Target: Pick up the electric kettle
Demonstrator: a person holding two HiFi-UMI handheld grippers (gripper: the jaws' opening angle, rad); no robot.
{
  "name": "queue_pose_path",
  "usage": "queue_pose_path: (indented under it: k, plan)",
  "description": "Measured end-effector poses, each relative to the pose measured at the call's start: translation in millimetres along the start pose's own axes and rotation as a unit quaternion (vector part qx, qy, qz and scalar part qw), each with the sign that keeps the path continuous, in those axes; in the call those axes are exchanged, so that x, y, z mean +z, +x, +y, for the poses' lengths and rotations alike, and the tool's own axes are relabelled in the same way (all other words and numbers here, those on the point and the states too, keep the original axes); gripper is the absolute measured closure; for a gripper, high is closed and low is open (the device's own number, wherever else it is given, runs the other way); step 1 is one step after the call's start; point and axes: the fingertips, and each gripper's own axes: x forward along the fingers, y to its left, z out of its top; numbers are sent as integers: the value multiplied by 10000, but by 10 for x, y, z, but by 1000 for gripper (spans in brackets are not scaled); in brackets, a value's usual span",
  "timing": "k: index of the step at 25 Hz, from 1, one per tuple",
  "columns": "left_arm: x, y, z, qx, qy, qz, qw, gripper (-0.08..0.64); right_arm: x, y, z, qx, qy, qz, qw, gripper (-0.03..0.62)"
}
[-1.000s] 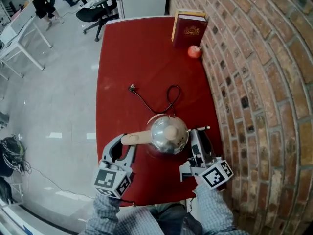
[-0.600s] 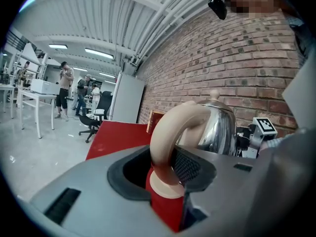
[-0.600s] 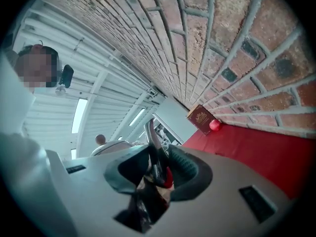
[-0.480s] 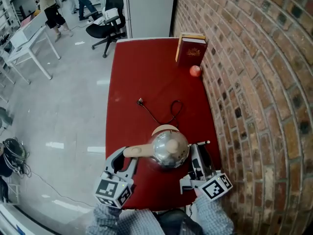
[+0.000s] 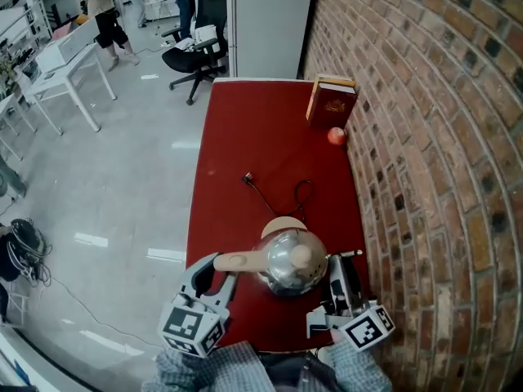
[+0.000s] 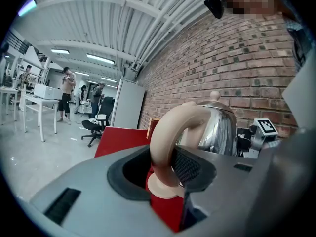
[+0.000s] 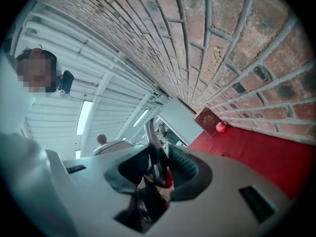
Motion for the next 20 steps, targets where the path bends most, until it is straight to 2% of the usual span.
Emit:
queue_pose_path:
  k: [9,20]
  plan:
    - [118,-195,-69,27,-30,-35,10000,426,55,-130,193,66,11,58,10000,476]
    - [188,-415,-60,154,-81,-327,9993,426,18,-186,378,259,9,59,9996,479]
